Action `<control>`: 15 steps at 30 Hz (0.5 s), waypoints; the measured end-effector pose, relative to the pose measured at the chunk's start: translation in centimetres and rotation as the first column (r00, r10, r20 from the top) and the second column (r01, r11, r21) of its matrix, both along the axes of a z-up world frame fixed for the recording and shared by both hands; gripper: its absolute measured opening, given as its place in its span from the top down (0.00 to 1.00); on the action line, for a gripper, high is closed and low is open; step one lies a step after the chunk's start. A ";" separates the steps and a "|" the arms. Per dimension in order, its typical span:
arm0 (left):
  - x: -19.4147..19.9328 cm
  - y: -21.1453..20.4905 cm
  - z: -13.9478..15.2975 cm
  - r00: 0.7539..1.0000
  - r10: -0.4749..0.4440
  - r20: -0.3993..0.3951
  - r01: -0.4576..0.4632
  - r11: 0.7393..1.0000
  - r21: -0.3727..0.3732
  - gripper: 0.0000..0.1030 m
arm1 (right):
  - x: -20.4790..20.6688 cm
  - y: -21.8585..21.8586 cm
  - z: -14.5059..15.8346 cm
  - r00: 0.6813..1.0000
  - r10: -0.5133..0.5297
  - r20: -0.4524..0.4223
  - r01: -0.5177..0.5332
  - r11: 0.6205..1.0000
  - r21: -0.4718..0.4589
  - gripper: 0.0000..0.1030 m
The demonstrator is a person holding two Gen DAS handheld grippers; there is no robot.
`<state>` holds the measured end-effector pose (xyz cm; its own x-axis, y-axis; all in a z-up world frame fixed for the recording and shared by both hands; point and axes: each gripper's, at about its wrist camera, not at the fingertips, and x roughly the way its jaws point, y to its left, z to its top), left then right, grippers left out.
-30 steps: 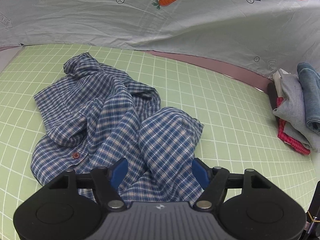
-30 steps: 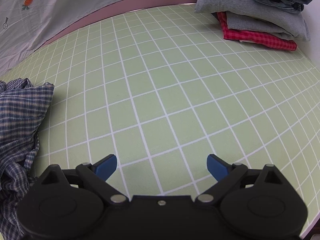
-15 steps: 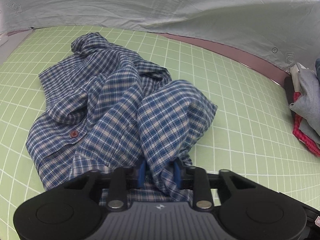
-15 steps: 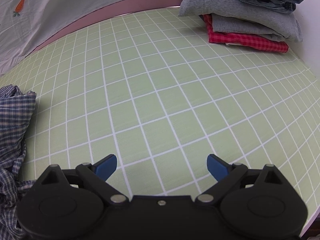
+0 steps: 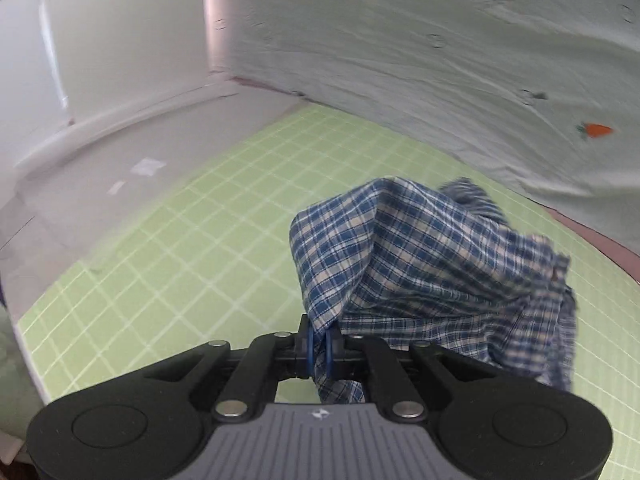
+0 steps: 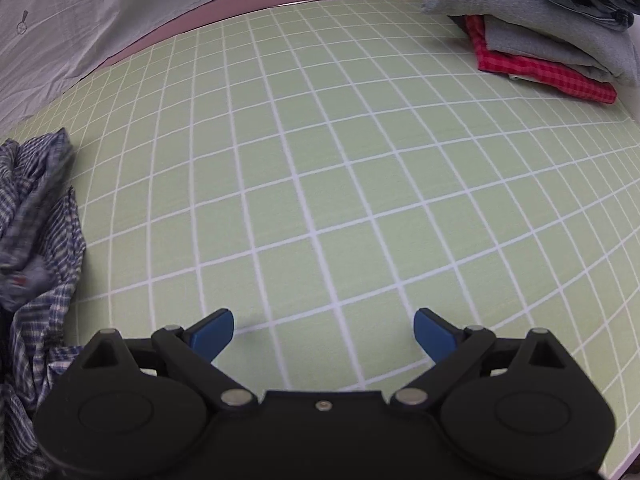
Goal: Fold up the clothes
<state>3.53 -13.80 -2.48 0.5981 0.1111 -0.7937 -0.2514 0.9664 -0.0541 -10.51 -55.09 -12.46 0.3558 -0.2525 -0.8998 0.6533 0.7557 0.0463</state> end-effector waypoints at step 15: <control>0.4 8.2 -6.2 0.975 0.073 -0.209 -0.090 0.993 -0.073 0.58 | 5.8 8.7 4.5 0.952 0.109 0.286 -0.120 0.993 0.019 0.09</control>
